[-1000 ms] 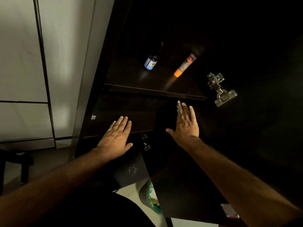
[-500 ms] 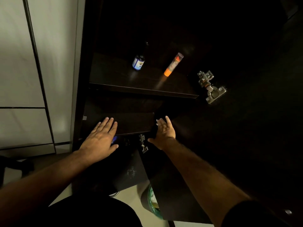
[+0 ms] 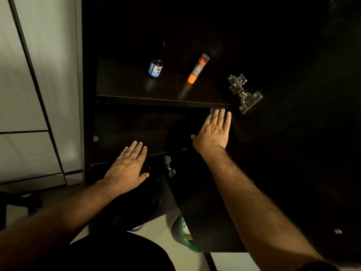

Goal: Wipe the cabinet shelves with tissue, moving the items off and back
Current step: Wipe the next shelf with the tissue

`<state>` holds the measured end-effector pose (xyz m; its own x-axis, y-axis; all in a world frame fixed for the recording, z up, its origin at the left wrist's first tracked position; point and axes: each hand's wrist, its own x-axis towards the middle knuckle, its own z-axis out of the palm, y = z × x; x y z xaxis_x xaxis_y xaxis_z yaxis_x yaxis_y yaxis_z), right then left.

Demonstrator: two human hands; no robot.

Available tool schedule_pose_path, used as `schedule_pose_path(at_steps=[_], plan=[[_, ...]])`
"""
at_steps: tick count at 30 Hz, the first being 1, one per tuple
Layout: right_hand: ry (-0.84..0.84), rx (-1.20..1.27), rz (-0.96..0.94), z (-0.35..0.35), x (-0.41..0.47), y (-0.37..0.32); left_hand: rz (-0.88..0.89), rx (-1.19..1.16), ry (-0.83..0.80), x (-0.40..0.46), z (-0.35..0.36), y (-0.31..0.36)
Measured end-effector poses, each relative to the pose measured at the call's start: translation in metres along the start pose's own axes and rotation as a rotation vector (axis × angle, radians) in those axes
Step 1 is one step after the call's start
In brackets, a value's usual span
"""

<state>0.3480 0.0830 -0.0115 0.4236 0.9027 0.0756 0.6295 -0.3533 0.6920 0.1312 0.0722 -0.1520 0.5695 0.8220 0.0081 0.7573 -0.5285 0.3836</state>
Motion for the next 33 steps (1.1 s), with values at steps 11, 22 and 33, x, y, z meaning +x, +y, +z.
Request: schedule_pose_path(at_steps=[11,22,33], plan=[[0.021,0.274,0.136,-0.014,0.027,-0.040,-0.008,0.034,0.006,-0.001,0.002,-0.004],[-0.034,0.274,-0.019,-0.016,0.059,-0.046,-0.094,0.021,0.013,0.006,-0.001,-0.008],[0.004,-0.011,-0.165,0.025,0.051,-0.042,-0.129,0.032,-0.007,0.016,-0.003,-0.007]])
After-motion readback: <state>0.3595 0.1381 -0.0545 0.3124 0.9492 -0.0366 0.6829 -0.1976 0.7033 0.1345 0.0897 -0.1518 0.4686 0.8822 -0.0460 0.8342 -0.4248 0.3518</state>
